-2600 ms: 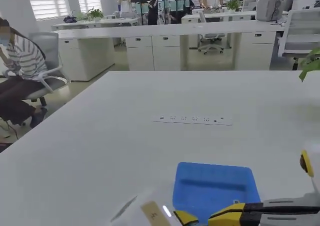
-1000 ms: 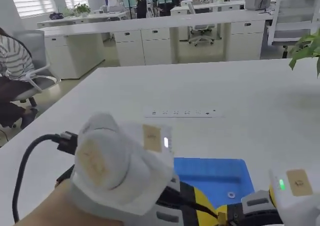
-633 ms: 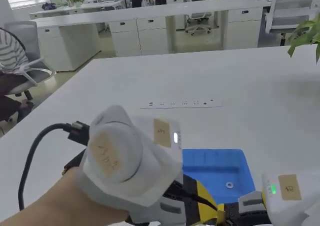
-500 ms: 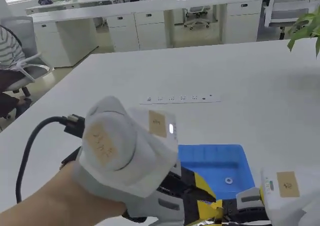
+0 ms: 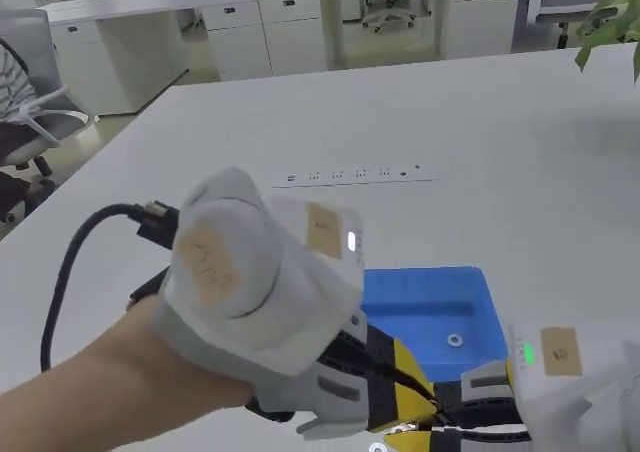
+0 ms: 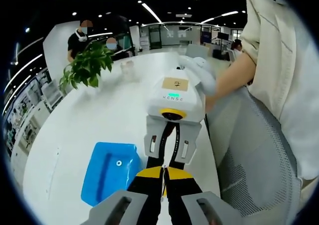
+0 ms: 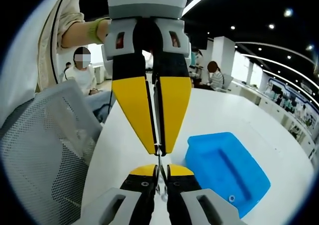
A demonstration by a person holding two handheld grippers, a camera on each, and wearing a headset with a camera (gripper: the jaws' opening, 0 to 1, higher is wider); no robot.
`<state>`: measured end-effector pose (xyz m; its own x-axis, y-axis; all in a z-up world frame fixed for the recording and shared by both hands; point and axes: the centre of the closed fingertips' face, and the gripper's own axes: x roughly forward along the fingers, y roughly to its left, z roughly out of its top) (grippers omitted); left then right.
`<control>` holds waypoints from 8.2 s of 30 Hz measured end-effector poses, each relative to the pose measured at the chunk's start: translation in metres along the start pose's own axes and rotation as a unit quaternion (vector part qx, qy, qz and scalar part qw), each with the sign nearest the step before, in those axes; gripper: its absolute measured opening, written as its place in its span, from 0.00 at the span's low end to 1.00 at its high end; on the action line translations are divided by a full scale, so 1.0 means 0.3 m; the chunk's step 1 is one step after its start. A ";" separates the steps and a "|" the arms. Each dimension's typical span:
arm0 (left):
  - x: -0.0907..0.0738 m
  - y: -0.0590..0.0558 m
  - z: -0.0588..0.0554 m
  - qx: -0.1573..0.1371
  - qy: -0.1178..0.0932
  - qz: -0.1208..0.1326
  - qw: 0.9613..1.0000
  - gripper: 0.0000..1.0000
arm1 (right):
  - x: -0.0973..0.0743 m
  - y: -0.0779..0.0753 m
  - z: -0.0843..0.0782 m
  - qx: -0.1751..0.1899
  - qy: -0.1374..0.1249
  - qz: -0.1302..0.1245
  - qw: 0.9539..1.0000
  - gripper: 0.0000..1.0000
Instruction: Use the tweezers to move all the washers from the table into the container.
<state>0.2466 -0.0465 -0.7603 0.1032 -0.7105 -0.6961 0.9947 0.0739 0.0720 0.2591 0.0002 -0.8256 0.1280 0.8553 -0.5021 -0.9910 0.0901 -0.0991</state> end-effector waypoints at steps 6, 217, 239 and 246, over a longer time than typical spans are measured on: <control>0.008 0.022 -0.010 -0.009 0.001 0.001 1.000 0.00 | -0.003 -0.015 -0.015 0.031 -0.006 0.000 1.000 0.04; -0.324 -0.025 -0.306 -0.337 -0.204 0.391 0.832 0.90 | -0.037 -0.148 0.108 0.200 -0.065 -0.023 0.977 0.01; -0.323 -0.027 -0.312 -0.338 -0.201 0.391 0.832 0.89 | -0.114 -0.246 0.213 0.241 -0.111 -0.024 0.964 0.01; -0.324 -0.027 -0.314 -0.338 -0.200 0.392 0.832 0.89 | -0.120 -0.325 0.211 0.260 -0.118 -0.043 0.957 0.01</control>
<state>0.2286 0.0879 -0.7606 0.8459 -0.4253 -0.3218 0.4093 0.9045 -0.1196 0.3487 -0.0071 -0.7436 0.2588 0.9188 -0.2980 -0.8702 0.3557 0.3409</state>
